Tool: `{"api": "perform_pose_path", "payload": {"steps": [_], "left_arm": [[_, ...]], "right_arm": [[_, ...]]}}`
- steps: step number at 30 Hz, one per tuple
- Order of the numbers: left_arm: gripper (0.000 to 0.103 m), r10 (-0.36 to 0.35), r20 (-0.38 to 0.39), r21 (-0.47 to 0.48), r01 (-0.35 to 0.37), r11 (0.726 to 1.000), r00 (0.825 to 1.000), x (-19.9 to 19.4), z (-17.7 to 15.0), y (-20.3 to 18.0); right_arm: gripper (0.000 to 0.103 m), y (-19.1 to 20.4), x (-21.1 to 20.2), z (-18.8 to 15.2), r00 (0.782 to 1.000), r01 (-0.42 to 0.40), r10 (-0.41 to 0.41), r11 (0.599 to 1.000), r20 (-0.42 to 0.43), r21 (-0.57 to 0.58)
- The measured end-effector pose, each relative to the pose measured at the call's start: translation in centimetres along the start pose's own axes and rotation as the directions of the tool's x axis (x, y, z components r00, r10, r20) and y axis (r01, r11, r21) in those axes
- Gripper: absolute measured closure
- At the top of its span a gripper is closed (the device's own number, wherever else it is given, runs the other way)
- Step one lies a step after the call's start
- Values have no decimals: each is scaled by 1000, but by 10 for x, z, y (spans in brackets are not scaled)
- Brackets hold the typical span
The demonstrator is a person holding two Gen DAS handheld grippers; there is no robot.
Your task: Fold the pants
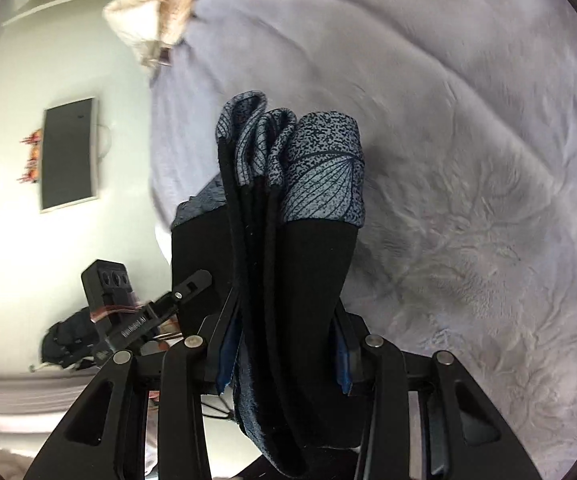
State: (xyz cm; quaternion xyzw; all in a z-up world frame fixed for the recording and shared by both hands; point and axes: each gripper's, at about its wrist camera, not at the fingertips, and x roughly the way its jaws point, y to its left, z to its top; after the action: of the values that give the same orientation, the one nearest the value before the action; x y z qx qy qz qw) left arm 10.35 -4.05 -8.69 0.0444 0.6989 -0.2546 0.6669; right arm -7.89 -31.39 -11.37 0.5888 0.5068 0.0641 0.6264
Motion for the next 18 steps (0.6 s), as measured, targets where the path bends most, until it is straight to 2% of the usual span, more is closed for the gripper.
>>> {"api": "perform_pose_path", "payload": {"steps": [2,6,8,10,13,15,16,18], "left_arm": [[21,32,19,24,-32,999,999,-1,-3,-4],[21,142,91,68,-148,987,986,-28,-9,-8],[21,158,124,62,-166,984,980,-48,-8,-1],[21,156,152,61,-167,984,976,-63,-12,-4],[21,190,180,78,-207,975,965,-74,-19,-14],[21,232,178,91,-251,964,956,-74,-27,-21],[21,244,173,98,-263,960,954,-71,-18,-18],[21,251,163,114,-271,956,954,-69,-28,-22]], "right_arm": [[56,-4,11,0,997,78,-78,997,-2,3],[36,4,9,-4,975,222,-222,975,16,-4],[35,14,4,-6,961,275,-275,961,21,-20],[35,21,-5,-8,957,289,-289,957,28,-29],[35,35,-14,-15,951,308,-305,950,59,-55],[35,45,-13,-26,947,318,-313,945,77,-79],[35,52,-12,-27,943,330,-322,940,87,-89],[35,61,-10,-34,932,357,-348,928,101,-105]]}}
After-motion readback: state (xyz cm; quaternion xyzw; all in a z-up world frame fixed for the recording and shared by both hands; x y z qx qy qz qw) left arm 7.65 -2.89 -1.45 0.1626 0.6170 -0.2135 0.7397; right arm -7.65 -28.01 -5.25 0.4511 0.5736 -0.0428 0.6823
